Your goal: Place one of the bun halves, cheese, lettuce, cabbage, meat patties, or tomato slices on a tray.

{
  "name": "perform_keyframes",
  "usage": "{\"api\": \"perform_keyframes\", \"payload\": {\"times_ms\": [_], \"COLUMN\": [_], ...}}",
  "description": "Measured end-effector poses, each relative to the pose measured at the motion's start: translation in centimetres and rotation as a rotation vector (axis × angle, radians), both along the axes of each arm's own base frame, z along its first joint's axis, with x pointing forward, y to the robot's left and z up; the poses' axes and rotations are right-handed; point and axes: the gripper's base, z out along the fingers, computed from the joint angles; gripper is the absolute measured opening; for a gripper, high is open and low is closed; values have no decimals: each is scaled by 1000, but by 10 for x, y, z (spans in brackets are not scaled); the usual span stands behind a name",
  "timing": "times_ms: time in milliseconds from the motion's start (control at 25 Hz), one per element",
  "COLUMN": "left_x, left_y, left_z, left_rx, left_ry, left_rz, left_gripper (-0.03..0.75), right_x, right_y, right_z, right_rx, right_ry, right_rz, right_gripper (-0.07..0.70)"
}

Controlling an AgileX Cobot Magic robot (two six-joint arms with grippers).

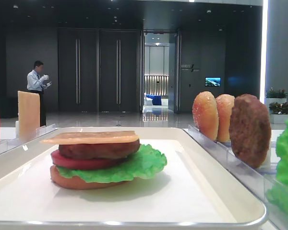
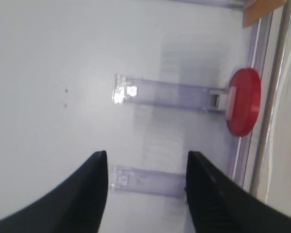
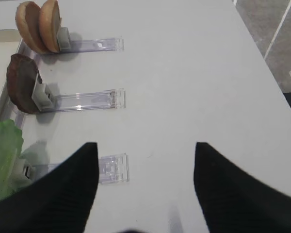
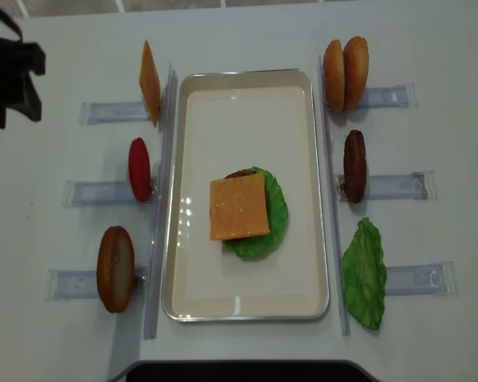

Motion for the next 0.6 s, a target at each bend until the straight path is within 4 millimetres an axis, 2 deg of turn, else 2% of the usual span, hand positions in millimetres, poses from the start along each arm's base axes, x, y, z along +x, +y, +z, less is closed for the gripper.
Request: {"api": "perform_keyframes", "payload": {"times_ms": [160, 320, 440, 600], "left_x": [-53, -102, -131, -158], "left_y": [3, 6, 7, 6], "left_z": [-5, -20, -36, -63], "left_rx": [42, 67, 73, 75], "left_ry": [-15, -28, -37, -98], "left_rz": [0, 15, 16, 9], "left_gripper": [401, 401, 401, 401], "right_x": [0, 0, 0, 0], "right_y": [0, 0, 0, 0], "right_z": [0, 0, 0, 0], "right_rx": [0, 0, 0, 0], "right_ry": [0, 0, 0, 0], "right_rz": [0, 0, 0, 0], "right_gripper": [413, 413, 413, 413]}}
